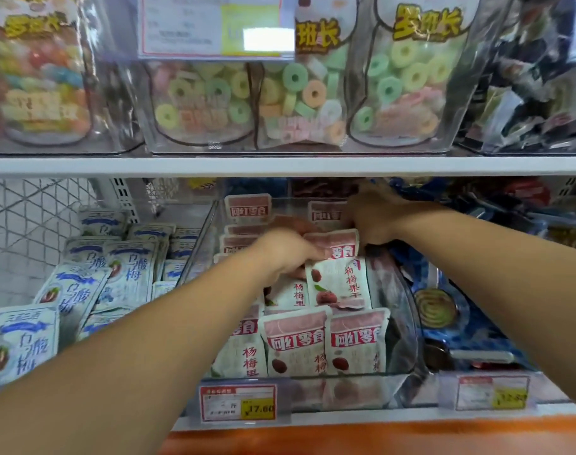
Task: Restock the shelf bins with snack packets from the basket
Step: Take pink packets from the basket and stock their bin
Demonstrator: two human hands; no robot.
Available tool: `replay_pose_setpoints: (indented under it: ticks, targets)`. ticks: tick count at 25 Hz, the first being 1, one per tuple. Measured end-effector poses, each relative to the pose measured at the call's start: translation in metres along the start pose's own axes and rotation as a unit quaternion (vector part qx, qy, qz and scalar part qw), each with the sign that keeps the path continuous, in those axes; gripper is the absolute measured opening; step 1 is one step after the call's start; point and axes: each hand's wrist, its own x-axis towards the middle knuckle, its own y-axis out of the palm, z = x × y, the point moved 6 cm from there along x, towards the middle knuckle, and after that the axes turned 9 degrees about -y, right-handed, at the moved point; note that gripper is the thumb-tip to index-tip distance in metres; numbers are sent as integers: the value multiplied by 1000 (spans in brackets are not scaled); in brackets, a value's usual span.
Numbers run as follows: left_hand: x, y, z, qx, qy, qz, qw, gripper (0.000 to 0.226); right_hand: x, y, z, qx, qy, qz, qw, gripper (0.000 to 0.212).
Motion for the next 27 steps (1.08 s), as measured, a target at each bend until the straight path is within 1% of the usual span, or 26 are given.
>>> replay_pose_setpoints:
  ticks: [2, 4, 5, 6, 8, 10, 13, 14, 16, 18, 19, 22, 25, 27]
  targets:
    - [2, 13, 2, 69, -4, 18, 997, 21, -1, -1, -9, 41, 2, -13, 999, 14]
    - [7, 24, 3, 118, 45, 25, 992, 39, -4, -5, -10, 82, -6, -15, 997, 11]
    - [8, 29, 1, 154, 76, 13, 985, 47, -5, -8, -6, 82, -17, -15, 996, 13]
    - [7, 31, 0, 192, 100, -2, 976, 50, -6, -9, -5, 86, -21, -14, 996, 15]
    - [6, 33, -1, 223, 126, -16, 966, 55, -13, -10, 2, 103, -26, -2, 994, 21]
    - [6, 31, 1, 217, 133, -16, 967, 61, -21, -7, 6, 128, -15, 23, 991, 27]
    - [4, 23, 10, 182, 119, -25, 976, 56, -23, 0, 15, 112, -28, 45, 992, 27]
    - [3, 22, 12, 175, 117, -28, 977, 53, -21, 3, 16, 87, -27, 47, 995, 26]
    - [2, 23, 16, 167, 113, -26, 979, 52, -15, 8, 21, -5, -19, 55, 998, 25]
    - [-1, 24, 19, 167, 109, -19, 980, 52, -8, 11, 25, -89, -13, 77, 993, 26]
    - [-2, 25, 20, 171, 109, -17, 979, 51, -6, 11, 26, -105, -7, 87, 991, 27]
    - [1, 24, 24, 161, 110, -13, 981, 48, 1, 12, 25, -114, 6, 109, 987, 30]
    - [4, 23, 27, 141, 111, -6, 984, 47, 5, 17, 24, -124, 3, 117, 985, 27]
    - [5, 24, 27, 123, 111, 8, 986, 47, 3, 16, 18, -113, -4, 115, 987, 29]
